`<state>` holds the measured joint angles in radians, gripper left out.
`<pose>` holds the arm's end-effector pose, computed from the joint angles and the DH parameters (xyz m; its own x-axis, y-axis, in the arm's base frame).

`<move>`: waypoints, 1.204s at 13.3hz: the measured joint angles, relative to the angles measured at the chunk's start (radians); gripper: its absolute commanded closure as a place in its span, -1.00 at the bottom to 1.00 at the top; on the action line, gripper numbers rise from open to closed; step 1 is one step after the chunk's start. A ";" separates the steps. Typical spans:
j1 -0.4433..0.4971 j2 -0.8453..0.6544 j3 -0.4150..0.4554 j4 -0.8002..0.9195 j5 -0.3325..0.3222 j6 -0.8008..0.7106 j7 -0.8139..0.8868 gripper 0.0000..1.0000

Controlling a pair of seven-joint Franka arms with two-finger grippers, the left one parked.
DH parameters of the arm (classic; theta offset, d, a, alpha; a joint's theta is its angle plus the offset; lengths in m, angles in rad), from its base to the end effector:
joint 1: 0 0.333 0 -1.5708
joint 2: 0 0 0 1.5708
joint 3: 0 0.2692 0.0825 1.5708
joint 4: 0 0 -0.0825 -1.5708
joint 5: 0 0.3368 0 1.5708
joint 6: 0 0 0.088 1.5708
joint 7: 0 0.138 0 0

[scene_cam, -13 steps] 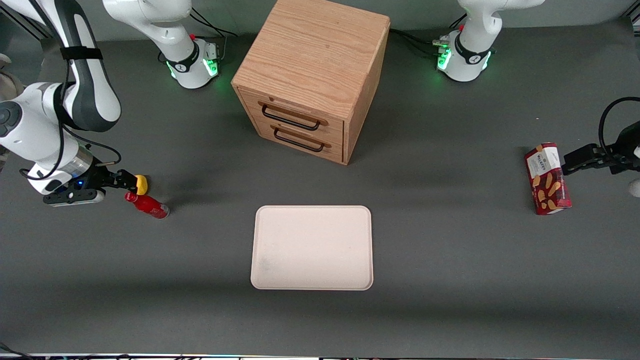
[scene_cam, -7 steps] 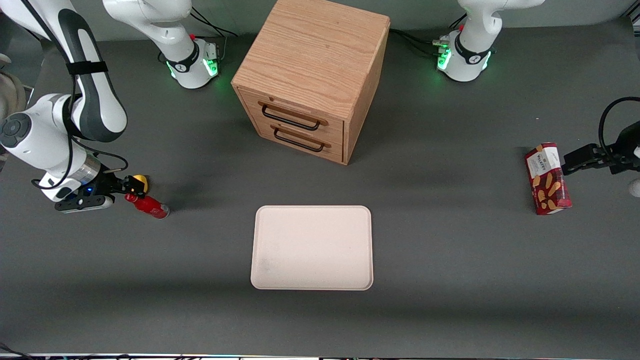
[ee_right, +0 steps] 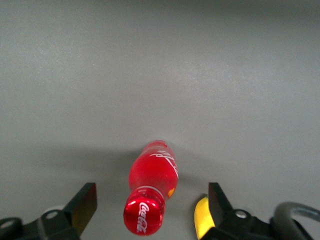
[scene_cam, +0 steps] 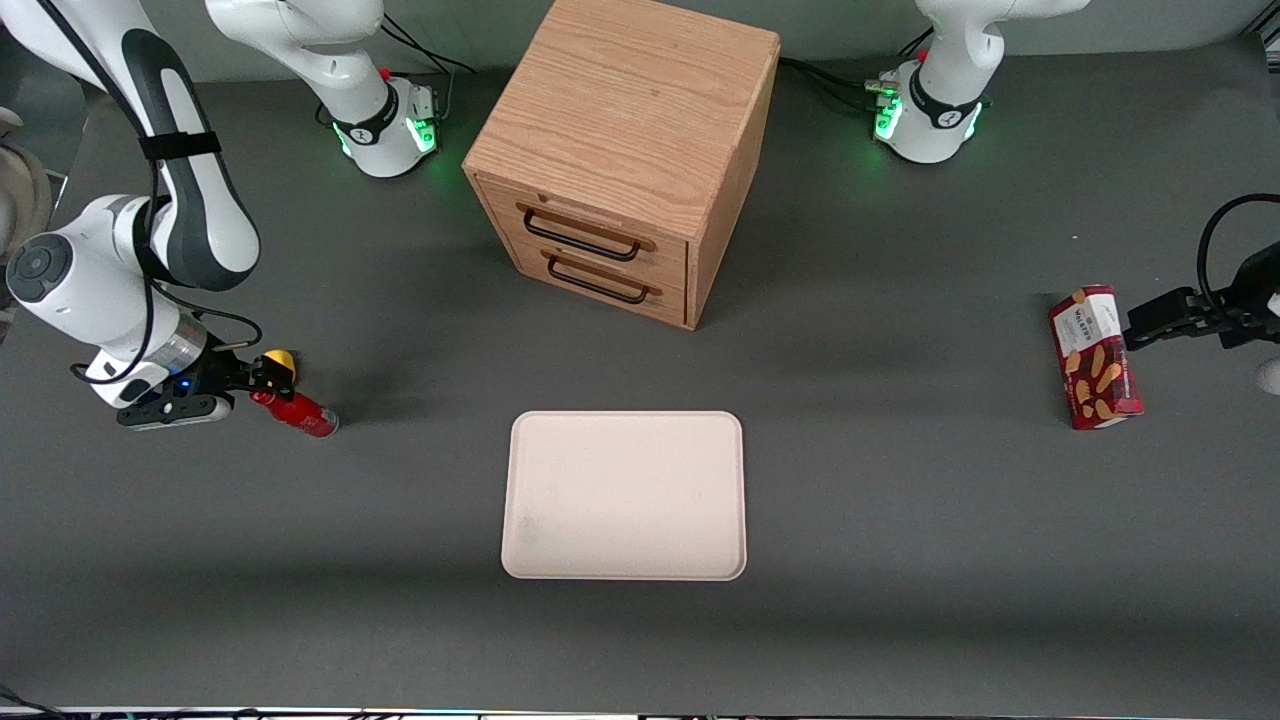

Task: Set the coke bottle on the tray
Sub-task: 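Close the right gripper around the bottle's neck, then lift the bottle and pull it back toward the right arm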

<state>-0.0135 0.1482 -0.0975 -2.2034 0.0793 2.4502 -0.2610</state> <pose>0.5169 -0.0562 0.2803 0.9901 0.0917 0.1058 0.0939 -0.9955 -0.0152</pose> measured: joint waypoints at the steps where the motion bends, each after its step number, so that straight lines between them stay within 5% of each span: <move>1: 0.000 0.000 0.001 0.000 0.000 -0.005 0.000 -0.26; 3: 0.002 -0.001 0.003 0.001 0.001 -0.022 0.000 0.53; 5: 0.004 -0.001 0.004 0.002 0.001 -0.024 0.000 1.00; 12: 0.004 -0.005 0.006 0.019 0.001 -0.054 0.000 1.00; 16: 0.004 -0.026 0.007 0.184 0.001 -0.313 -0.001 1.00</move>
<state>-0.0097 0.1224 -0.0905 -2.0190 0.0805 2.1374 -0.2624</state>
